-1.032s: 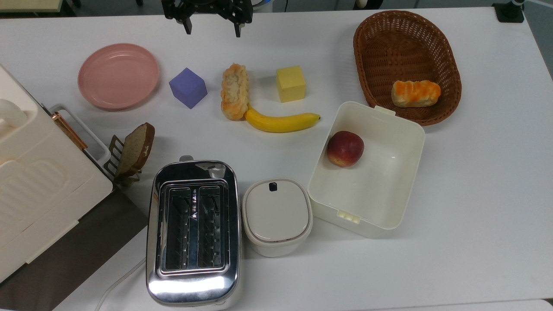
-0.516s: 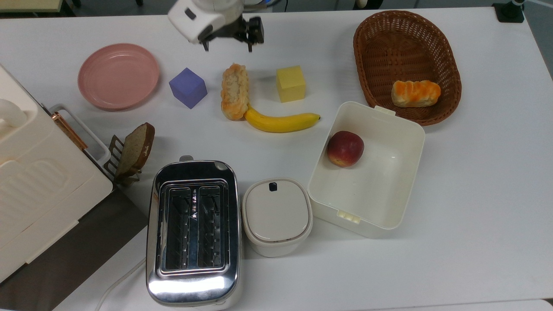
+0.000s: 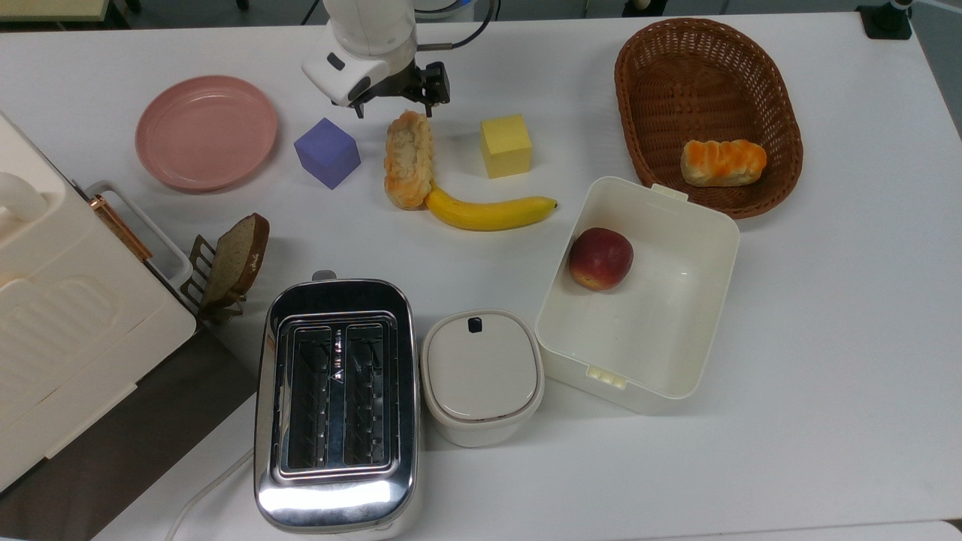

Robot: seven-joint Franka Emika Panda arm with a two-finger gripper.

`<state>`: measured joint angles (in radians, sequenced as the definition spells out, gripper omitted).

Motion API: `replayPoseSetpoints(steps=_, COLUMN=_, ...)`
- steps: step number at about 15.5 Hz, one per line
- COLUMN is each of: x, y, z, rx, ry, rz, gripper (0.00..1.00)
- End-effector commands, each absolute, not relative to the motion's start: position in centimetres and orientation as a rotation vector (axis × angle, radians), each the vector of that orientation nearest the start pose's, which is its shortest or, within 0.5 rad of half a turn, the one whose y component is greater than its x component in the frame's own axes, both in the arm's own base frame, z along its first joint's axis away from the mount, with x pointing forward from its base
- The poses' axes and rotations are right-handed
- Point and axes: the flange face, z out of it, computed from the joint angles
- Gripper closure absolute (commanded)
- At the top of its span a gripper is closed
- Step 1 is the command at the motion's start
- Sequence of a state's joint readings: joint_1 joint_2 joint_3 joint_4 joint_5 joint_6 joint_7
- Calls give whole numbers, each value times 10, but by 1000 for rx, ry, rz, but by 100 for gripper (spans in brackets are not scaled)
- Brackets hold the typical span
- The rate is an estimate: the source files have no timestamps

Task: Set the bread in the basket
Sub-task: 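Lower the open gripper over the long bread roll and close on it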

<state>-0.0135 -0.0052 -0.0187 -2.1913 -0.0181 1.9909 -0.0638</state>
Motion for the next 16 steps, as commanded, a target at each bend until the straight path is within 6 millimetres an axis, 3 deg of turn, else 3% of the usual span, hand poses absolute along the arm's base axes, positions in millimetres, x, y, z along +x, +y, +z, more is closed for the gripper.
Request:
replayPoseSetpoints(steps=1, x=507, y=-33, z=355, rx=-3137, ry=-63, rz=284, gripper=0)
replayPoseSetpoints(steps=6, x=521, y=-27, z=315, rx=-3145, ry=-66, rz=256, gripper=0)
replayPoseSetpoints(steps=9, x=524, y=-25, z=316, rx=-3152, ry=-13, rz=222, gripper=2)
replayPoseSetpoints(steps=10, x=525, y=-20, z=316, rx=-3153, ry=-8, rz=219, gripper=13)
replayPoseSetpoints(steps=11, x=525, y=-13, z=316, rx=-3155, ry=-18, rz=221, gripper=32)
replayPoseSetpoints(steps=13, x=525, y=-7, z=317, rx=-3156, ry=-28, rz=221, gripper=88)
replayPoseSetpoints(steps=14, x=526, y=-1, z=317, rx=-3160, ry=18, rz=218, gripper=100)
replayPoseSetpoints(steps=16, x=526, y=9, z=319, rx=-3163, ry=16, rz=217, gripper=100)
